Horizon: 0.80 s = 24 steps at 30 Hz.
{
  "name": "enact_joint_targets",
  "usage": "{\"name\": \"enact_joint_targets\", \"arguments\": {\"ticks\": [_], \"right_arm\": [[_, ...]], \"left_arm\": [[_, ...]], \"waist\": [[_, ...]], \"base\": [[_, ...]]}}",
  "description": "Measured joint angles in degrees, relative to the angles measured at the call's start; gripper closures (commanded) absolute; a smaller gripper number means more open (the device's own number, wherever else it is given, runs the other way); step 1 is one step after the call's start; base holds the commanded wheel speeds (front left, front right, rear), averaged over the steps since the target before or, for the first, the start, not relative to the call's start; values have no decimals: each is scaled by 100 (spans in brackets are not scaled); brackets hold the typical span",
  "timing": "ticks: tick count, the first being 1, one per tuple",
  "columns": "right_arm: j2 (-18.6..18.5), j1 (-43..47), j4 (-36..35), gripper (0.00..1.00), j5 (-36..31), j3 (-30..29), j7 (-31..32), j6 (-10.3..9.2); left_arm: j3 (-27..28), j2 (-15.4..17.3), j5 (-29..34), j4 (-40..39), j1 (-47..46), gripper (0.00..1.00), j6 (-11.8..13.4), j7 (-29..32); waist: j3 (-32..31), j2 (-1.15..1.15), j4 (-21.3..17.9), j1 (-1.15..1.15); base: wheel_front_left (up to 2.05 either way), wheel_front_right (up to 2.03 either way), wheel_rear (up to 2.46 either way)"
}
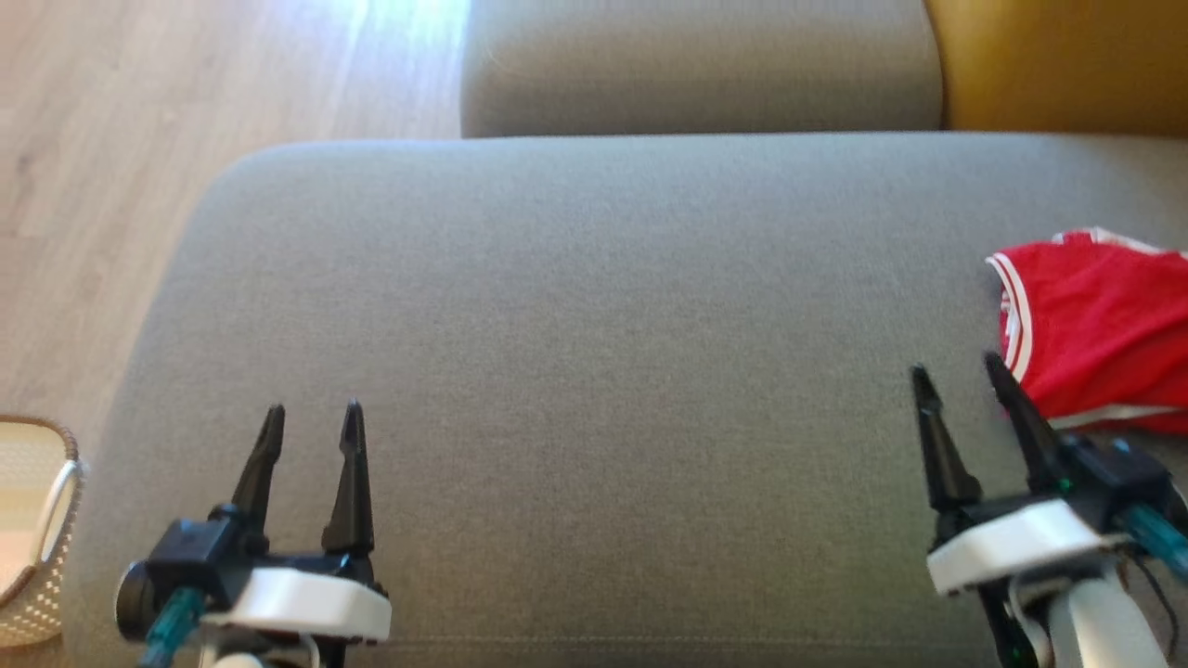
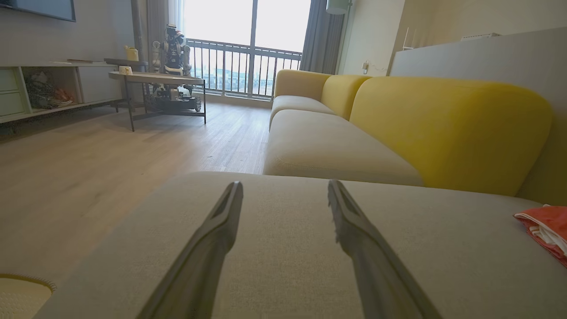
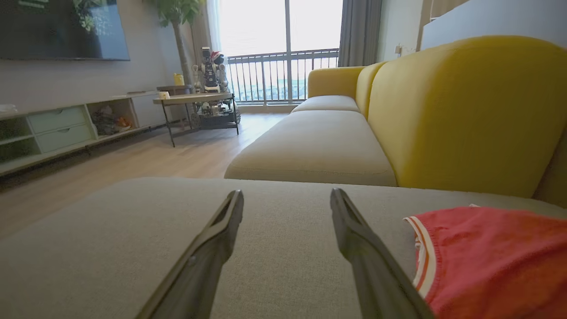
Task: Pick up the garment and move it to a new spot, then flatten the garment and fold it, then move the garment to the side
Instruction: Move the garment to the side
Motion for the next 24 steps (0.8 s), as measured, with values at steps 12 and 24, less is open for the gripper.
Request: {"name": "enact_joint_targets", "arguments": {"ticks": [12, 24], "right_arm": [[26, 426, -156, 0, 257, -19, -58, 0], [27, 426, -159, 0, 263, -35, -63, 0]], "left_arm": [[-32, 0, -62, 40, 193, 0, 86, 0], [-54, 0, -53, 71, 174, 0, 85, 0]], "waist": [[-167, 0, -24, 0], [-107, 0, -107, 0]], "base": [[0, 0, 0], [0, 0, 0]]}}
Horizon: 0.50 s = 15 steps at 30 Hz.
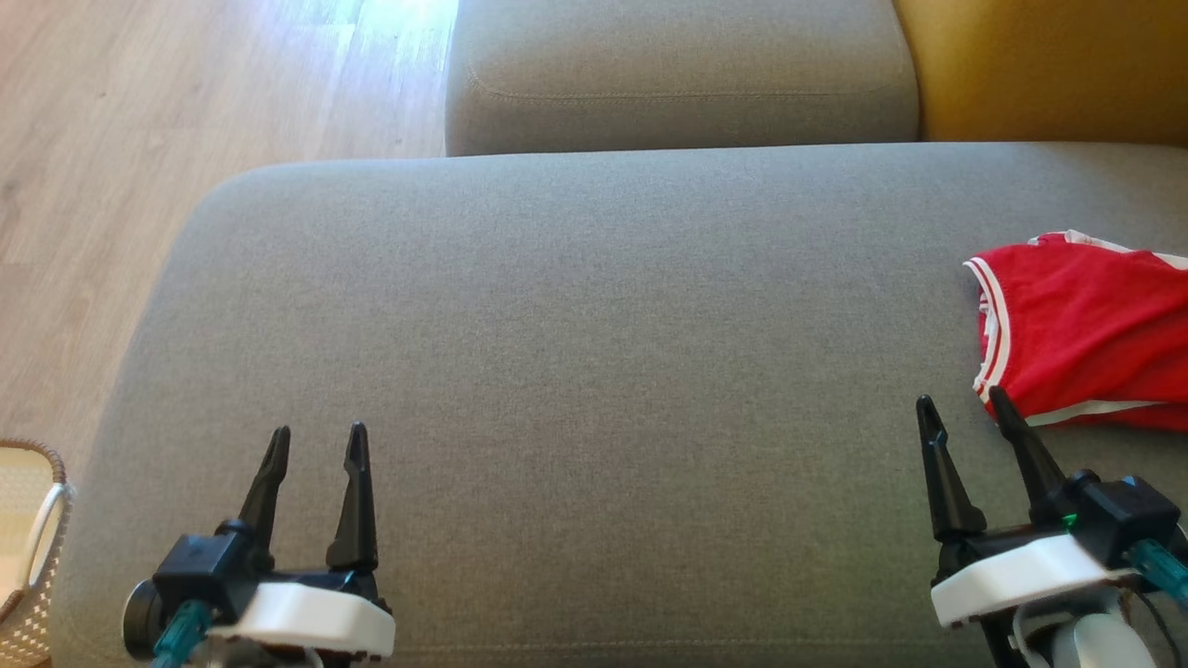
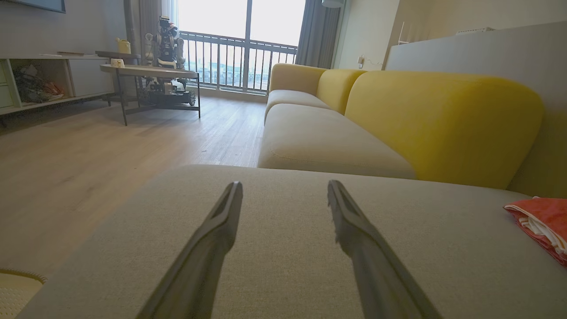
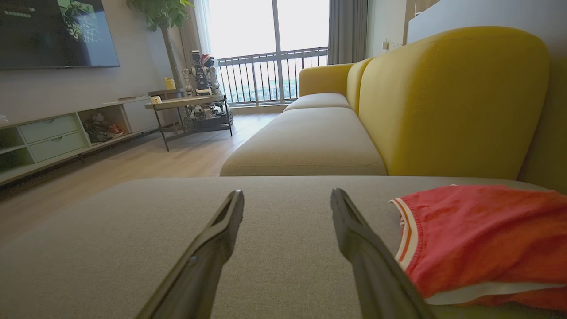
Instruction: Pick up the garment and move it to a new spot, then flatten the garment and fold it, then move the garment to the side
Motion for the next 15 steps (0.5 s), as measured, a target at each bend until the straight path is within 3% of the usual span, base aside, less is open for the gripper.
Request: {"name": "enact_joint_targets", "arguments": {"ticks": [6, 9, 15], "right_arm": [[1, -1, 0, 0, 8, 4, 0, 0], [1, -2, -5, 0, 8, 4, 0, 0], [2, -3, -60, 0, 8, 10, 0, 0]], "left_arm": [[0, 0, 24, 4, -7, 0, 82, 0], [-52, -2, 202, -8, -9, 0, -54, 0], [13, -5, 203, -74, -8, 0, -51, 0]], "waist": [[15, 0, -26, 0], [16, 0, -40, 0], [21, 0, -62, 1]], "base": [[0, 0, 0], [0, 0, 0], [0, 0, 0]]}}
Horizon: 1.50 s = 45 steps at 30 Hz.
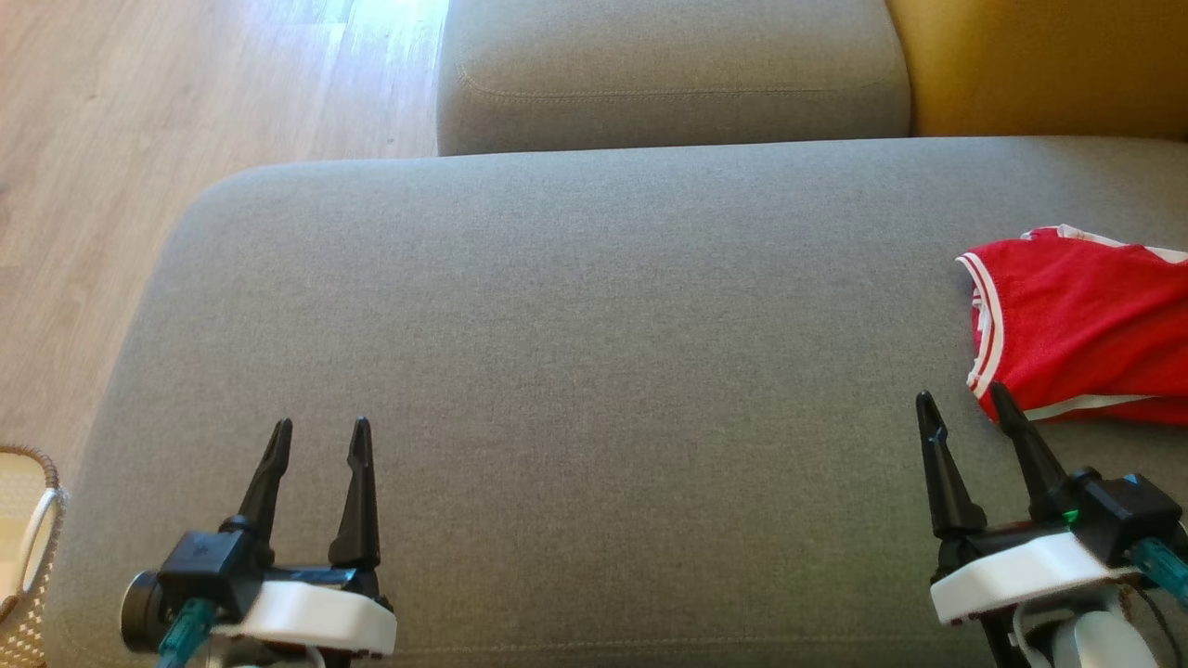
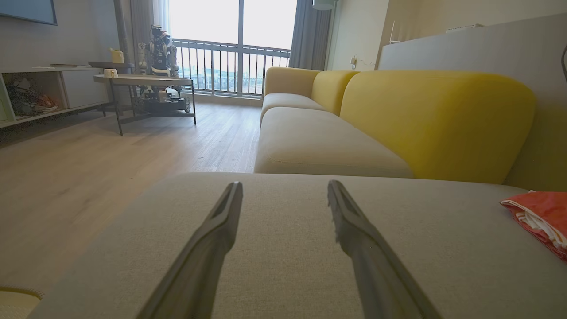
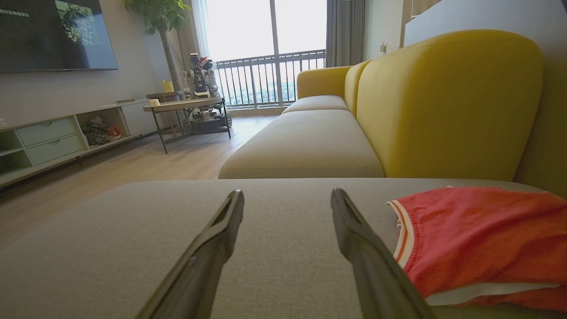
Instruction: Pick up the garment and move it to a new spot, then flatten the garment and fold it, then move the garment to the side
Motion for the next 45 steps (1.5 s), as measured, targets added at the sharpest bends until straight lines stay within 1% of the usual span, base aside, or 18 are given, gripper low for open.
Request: {"name": "enact_joint_targets", "arguments": {"ticks": [3, 6, 12, 21, 28, 31, 32, 37, 45], "right_arm": [[0, -1, -15, 0, 0, 7, 0, 0], [0, -1, -35, 0, 0, 7, 0, 0], [0, -1, -66, 0, -1, 7, 0, 0], [0, -1, -82, 0, -1, 15, 0, 0], [0, 0, -83, 0, -1, 26, 0, 0], [0, 0, -83, 0, -2, 47, 0, 0], [0, 0, -82, 100, -10, 53, 0, 0], [27, 201, 396, 100, 9, 56, 32, 0], [41, 252, 466, 100, 511, 49, 154, 0]], "left_arm": [[1, -1, -3, -41, 1, 0, 0, 0], [46, -2, -189, -54, 3, 0, -1, 0], [149, -2, -314, -144, 5, 0, 2, 0], [220, -2, -314, -315, 14, 0, 1, 0], [280, -2, -419, -392, 35, 0, -3, 0], [318, -3, -554, -460, 35, 0, -3, 0], [331, -2, -594, -470, 35, 100, -3, 0], [294, -22, -621, 2, 263, 100, -1, 20], [294, -21, -1140, 81, 318, 100, -5, 120]], "waist": [[-2, 0, -10, 0], [-6, 0, -17, 0], [-12, 0, -7, 0], [3, 0, 16, 0], [9, 0, 31, 0], [7, 0, 32, 0], [9, 0, 31, 0], [11, 0, 29, 0], [27, 0, -2, 0]], "base": [[0, 0, 0], [0, 0, 0], [0, 0, 0], [0, 0, 0], [0, 0, 0], [0, 0, 0], [0, 0, 0], [0, 0, 0], [0, 0, 0]]}}
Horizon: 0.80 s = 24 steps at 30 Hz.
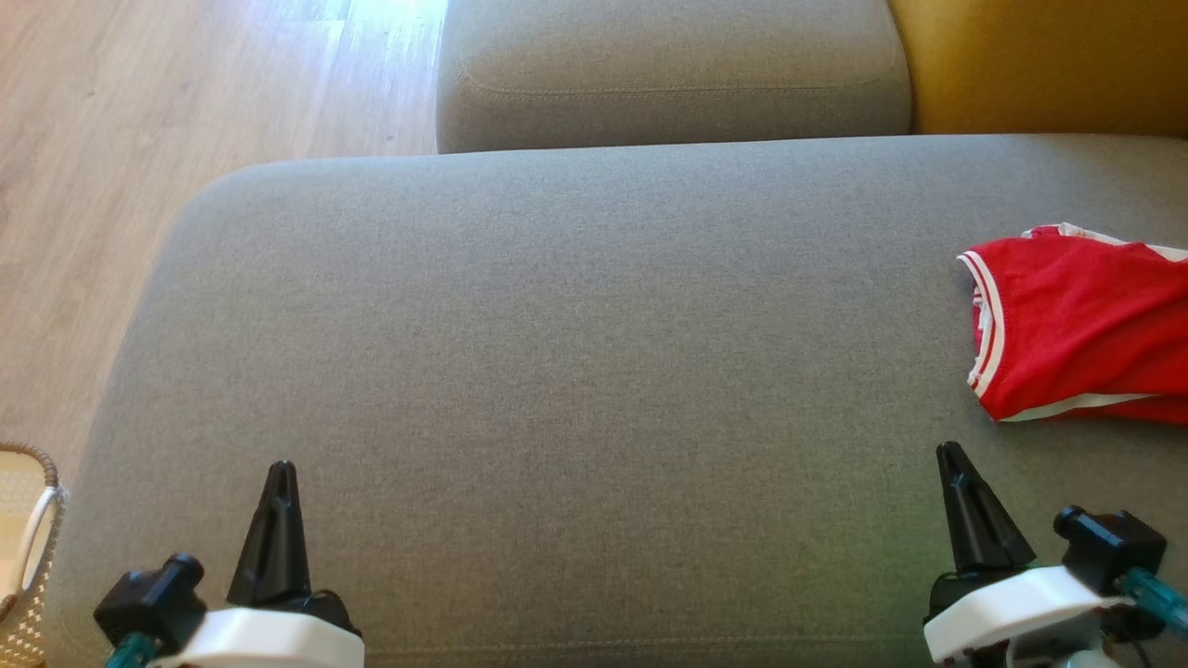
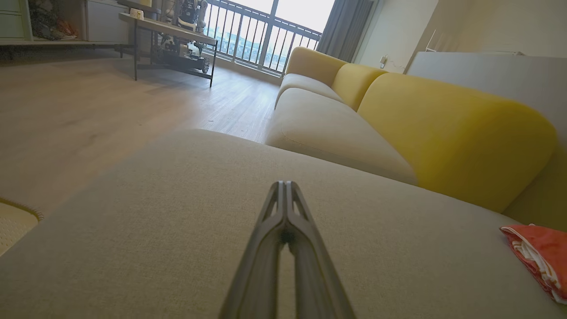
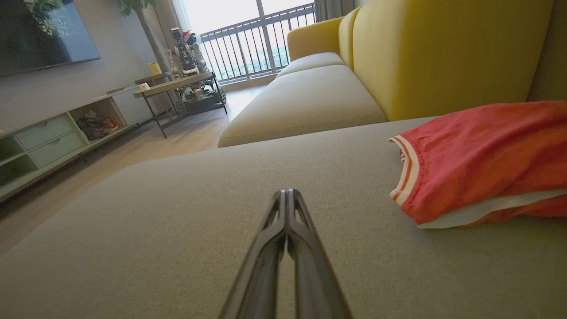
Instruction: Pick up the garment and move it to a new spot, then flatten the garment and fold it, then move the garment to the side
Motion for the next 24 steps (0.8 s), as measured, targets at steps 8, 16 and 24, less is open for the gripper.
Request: {"name": "enact_joint_targets", "arguments": {"ticks": [8, 16, 24], "right_arm": [[0, -19, 10, 100, 612, -13, 143, 0], [0, -31, 33, 100, 1074, -26, 268, 0], [0, -88, 51, 100, 1612, -45, 393, 0]], "left_arm": [[4, 9, -595, 134, -101, 100, -53, 96], [11, 18, -1053, 214, -146, 100, -97, 201], [31, 35, -1568, 300, -244, 100, -103, 304]], "waist": [[17, 0, -34, 0], [31, 0, -59, 0], [46, 0, -89, 0]], "base": [[0, 0, 0], [0, 0, 0], [0, 0, 0]]}}
